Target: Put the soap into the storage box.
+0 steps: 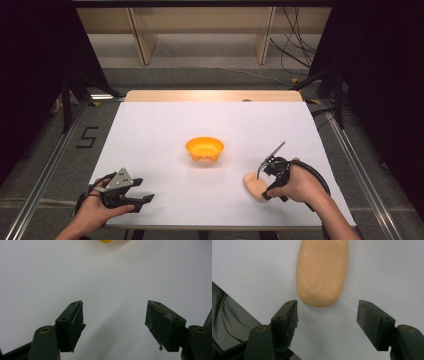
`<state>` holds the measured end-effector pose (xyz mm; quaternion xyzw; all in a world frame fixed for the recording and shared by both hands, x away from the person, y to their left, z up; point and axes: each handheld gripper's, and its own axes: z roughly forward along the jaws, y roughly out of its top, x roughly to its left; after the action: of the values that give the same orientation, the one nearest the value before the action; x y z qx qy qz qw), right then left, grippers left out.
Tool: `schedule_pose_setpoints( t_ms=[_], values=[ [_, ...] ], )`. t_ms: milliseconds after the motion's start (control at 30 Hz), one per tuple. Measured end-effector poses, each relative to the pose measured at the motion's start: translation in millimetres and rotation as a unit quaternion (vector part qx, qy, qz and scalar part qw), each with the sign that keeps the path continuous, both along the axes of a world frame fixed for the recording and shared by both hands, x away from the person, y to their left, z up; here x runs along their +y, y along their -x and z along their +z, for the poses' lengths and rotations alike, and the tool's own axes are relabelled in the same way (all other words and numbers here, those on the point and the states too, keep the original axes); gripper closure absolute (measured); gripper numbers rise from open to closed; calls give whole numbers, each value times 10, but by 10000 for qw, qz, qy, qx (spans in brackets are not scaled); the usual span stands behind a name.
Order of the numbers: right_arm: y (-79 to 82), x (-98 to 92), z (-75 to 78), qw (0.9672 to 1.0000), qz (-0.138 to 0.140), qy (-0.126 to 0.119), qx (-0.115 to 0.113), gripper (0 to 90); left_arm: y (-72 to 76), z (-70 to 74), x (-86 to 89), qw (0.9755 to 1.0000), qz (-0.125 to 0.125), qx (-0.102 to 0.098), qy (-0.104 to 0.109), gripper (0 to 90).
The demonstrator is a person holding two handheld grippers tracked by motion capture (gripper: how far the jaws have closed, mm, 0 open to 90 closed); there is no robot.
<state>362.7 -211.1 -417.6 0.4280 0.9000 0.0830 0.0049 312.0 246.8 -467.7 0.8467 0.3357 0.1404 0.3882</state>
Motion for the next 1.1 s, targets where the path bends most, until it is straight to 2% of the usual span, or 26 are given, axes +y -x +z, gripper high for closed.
schedule_pose_setpoints(
  t_ms=[100, 167, 200, 233, 300, 333, 433, 600, 633, 667, 700, 733, 767, 800, 867, 900, 1000, 1100],
  values=[
    [-48, 50, -24, 9999, -94, 9, 44, 324, 1, -3, -1, 10000, -7, 9, -17, 302],
    [-112, 75, -58, 10000, 44, 12, 69, 317, 0, -3, 0, 10000, -13, 5, -27, 301],
    [-123, 99, -68, 9999, -56, 5, 86, 315, 3, -2, -1, 10000, -27, 20, 1, 302],
    [-143, 107, -77, 10000, -2, 6, 93, 309, 3, -2, -1, 10000, -27, 20, 1, 301],
    [-151, 131, -89, 9999, -100, 1, 118, 306, 0, -2, 1, 10000, -63, 52, -17, 301],
    [-180, 131, -99, 9999, 43, 24, 94, 306, -5, 3, 7, 9999, -115, -38, -88, 301],
    [-231, 195, -134, 9998, 56, 70, 191, 302, -6, 2, 5, 9999, -112, -48, -101, 301],
    [-271, 247, -171, 9998, 39, 53, 205, 296, -6, -2, -1, 9999, -106, -57, -93, 301],
    [-302, 259, -203, 9998, 152, 69, 130, 294, -6, -2, 1, 9999, -124, -52, -93, 301],
    [-302, 259, -203, 9998, 152, 69, 130, 294, -6, -2, 1, 9999, -124, -52, -93, 301],
    [-306, 293, -212, 9996, 60, 98, 255, 289, -9, -1, 5, 9998, -144, -55, -134, 301],
    [-320, 302, -232, 9997, 96, 107, 204, 288, -7, -4, 0, 9998, -133, -51, -106, 301],
    [-325, 311, -239, 9996, 106, 81, 247, 287, -7, -4, 0, 9998, -133, -51, -106, 301],
    [-330, 320, -248, 9996, 103, 103, 244, 285, 3, -10, -9, 10000, -84, 25, -38, 301],
    [-337, 349, -259, 9995, 81, 130, 293, 284, 3, -10, -9, 9999, -92, 27, -42, 301],
    [-355, 353, -269, 9994, 178, 124, 257, 283, 3, -9, -9, 9999, -92, 25, -44, 301],
    [-354, 391, -295, 9994, 62, 146, 323, 281, 4, -10, -9, 9999, -94, 24, -42, 301],
    [-365, 389, -307, 9993, 128, 174, 306, 281, 4, -10, -8, 9999, -100, 23, -44, 301]
  ],
)
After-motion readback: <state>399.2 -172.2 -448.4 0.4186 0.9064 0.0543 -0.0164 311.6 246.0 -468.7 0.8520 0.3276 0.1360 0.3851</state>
